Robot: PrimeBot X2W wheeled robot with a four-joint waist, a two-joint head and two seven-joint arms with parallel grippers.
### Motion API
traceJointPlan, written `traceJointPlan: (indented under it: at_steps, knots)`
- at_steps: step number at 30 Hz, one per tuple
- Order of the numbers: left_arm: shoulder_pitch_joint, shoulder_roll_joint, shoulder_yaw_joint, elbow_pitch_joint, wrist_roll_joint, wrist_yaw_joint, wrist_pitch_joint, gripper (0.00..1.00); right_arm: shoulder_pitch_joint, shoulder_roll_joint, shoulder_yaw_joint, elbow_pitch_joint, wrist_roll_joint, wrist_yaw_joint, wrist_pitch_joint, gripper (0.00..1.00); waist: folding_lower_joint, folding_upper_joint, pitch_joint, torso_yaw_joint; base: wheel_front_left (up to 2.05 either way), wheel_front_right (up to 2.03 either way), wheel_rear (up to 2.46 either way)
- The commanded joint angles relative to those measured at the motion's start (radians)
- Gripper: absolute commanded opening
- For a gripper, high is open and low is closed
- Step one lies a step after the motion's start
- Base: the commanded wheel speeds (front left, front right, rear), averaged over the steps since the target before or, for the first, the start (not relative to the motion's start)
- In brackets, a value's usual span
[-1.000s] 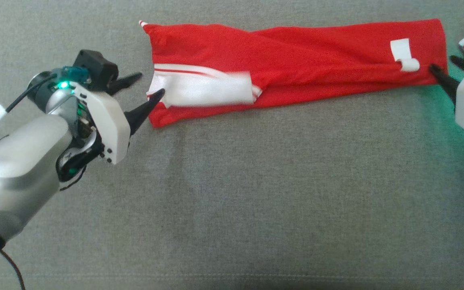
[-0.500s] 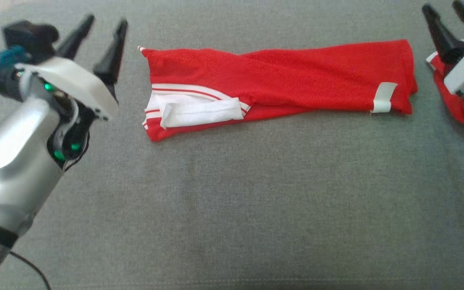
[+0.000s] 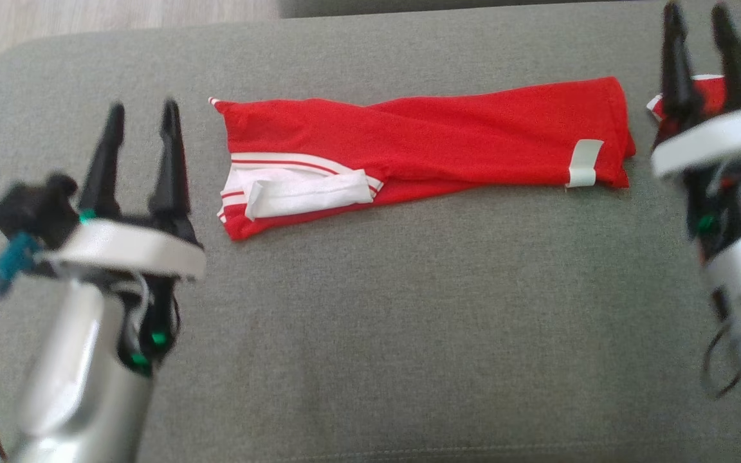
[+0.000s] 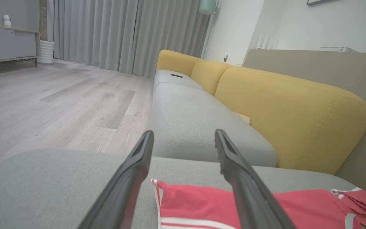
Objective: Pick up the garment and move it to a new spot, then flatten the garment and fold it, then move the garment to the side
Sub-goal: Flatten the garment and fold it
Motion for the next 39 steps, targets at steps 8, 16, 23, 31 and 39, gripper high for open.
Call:
traceJointPlan:
  at_steps: [8, 16, 23, 31, 39]
  knots:
    - [0.086, -0.101, 0.162, -0.029, 0.137, -0.1, -0.005, 1.0, 0.241, 0.212, -0.202, -0.166, -0.31, -0.001, -0.01, 1.0, 0.0, -0.0001, 0.006, 0.0, 0.0, 0.0, 0.0]
    - [0.068, -0.143, 0.188, 0.003, 0.213, -0.166, -0.005, 1.0, 0.236, 0.247, -0.297, -0.147, -0.433, -0.001, 0.008, 1.0, 0.0, -0.0001, 0.047, 0.03, 0.0, 0.0, 0.0]
    - [0.04, -0.162, 0.164, 0.024, 0.229, -0.182, -0.005, 1.0, 0.139, 0.256, -0.474, 0.001, -0.55, -0.001, 0.097, 1.0, 0.0, -0.0001, 0.106, 0.069, 0.0, 0.0, 0.0]
    - [0.003, -0.171, 0.151, 0.036, 0.224, -0.186, -0.005, 1.0, 0.016, 0.258, -0.68, 0.17, -0.725, -0.001, 0.168, 1.0, 0.0, -0.0001, 0.164, 0.11, 0.0, 0.0, 0.0]
    - [-0.006, -0.173, 0.144, 0.033, 0.215, -0.187, -0.005, 1.0, -0.06, 0.28, -0.773, 0.299, -0.8, -0.001, 0.211, 1.0, 0.0, -0.0001, 0.182, 0.119, 0.0, 0.0, 0.0]
